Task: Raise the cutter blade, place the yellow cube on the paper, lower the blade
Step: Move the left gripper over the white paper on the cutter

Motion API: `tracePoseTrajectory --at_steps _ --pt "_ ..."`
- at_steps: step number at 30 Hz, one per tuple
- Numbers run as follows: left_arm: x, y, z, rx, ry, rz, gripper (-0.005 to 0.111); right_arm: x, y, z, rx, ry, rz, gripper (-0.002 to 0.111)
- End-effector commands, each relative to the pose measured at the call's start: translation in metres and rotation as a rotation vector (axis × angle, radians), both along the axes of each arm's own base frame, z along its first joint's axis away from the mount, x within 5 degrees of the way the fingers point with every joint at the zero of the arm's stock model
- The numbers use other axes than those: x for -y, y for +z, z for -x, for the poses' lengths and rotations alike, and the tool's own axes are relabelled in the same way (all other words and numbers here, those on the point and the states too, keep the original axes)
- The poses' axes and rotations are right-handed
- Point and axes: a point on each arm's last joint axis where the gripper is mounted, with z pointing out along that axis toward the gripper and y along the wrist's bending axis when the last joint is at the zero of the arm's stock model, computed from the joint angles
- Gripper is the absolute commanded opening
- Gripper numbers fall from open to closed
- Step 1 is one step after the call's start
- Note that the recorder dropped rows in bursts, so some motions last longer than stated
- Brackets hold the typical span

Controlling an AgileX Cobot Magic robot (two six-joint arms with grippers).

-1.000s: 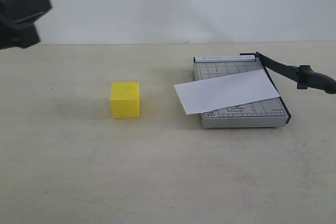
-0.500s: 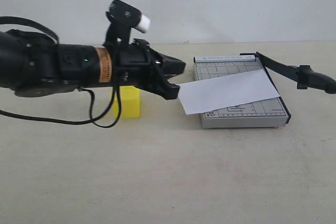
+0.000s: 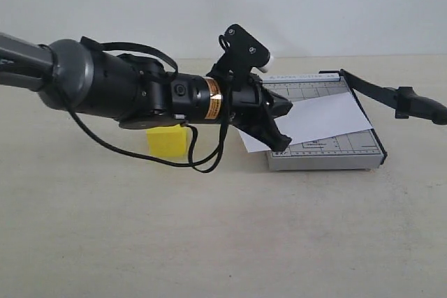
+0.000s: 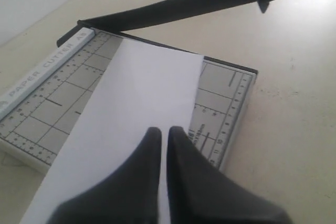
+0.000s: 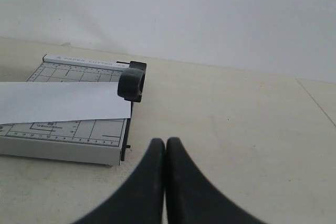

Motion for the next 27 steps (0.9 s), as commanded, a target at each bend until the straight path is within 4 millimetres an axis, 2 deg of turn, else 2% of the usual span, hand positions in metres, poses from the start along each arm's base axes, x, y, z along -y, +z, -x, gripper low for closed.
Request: tracePoseTrajectory --at_steps 1,13,19,27 --pt "0.009 -0.007 -0.015 0.001 0.045 -0.023 0.004 0.000 -0.001 0.000 -0.001 0.003 0.011 0.000" --pt "0.036 -0.036 -0.029 -0.005 0.056 -0.082 0.004 0.000 -0.001 0.000 -0.003 -0.008 -0.025 0.000" --pt "0.040 -0.052 -0.037 -0.017 0.074 -0.105 0.004 0.000 -0.001 0.000 -0.003 -0.008 -0.025 0.000" --pt "0.041 -0.059 -0.038 -0.013 0.062 -0.115 0.004 0.000 -0.001 0.000 -0.003 -0.008 -0.025 0.000"
